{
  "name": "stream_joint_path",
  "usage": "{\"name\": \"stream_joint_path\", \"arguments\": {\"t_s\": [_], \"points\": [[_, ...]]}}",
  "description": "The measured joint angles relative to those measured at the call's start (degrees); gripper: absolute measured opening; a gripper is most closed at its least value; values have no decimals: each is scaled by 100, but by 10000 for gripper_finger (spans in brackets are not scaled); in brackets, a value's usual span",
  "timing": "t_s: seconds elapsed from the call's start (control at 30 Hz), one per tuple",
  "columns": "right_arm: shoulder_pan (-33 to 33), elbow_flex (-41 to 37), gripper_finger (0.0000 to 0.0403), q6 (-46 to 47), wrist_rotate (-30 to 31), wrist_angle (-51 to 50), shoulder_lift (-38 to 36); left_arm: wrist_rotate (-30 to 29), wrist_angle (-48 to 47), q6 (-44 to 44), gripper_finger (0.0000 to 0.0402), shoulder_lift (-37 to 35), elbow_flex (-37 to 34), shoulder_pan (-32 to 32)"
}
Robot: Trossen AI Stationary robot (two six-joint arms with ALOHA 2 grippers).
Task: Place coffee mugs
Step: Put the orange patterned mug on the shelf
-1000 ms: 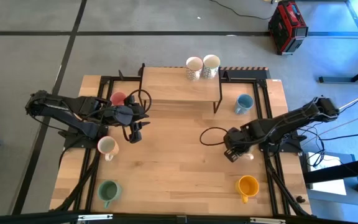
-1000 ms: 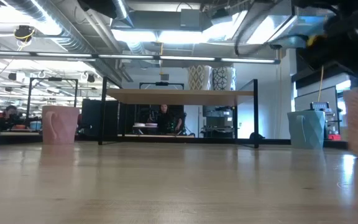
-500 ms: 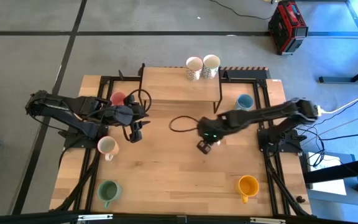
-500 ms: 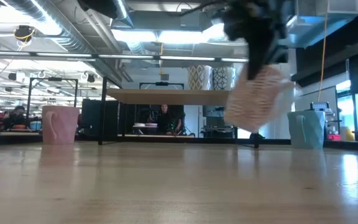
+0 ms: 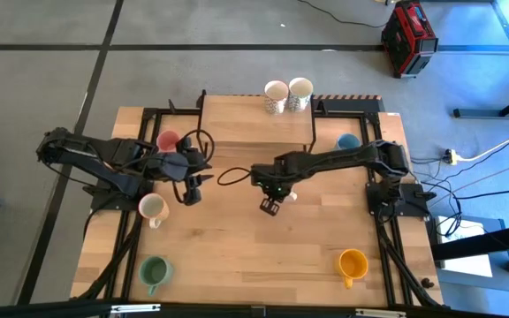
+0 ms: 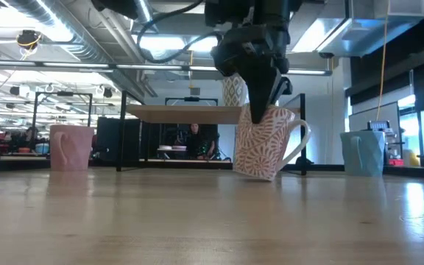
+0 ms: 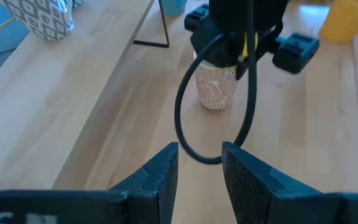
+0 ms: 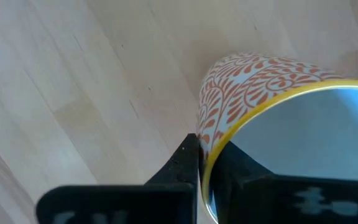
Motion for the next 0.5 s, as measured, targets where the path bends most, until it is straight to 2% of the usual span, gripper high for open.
{"name": "stream_joint_path", "arguments": {"t_s": [0.37,0.5], "points": [[11,-1,16,-13,5,96,44,-11,132,-114,118,0,0,-139],[11,-9,38,-128,-18,334,59,-15,166,-136,118,0,0,-137]]}}
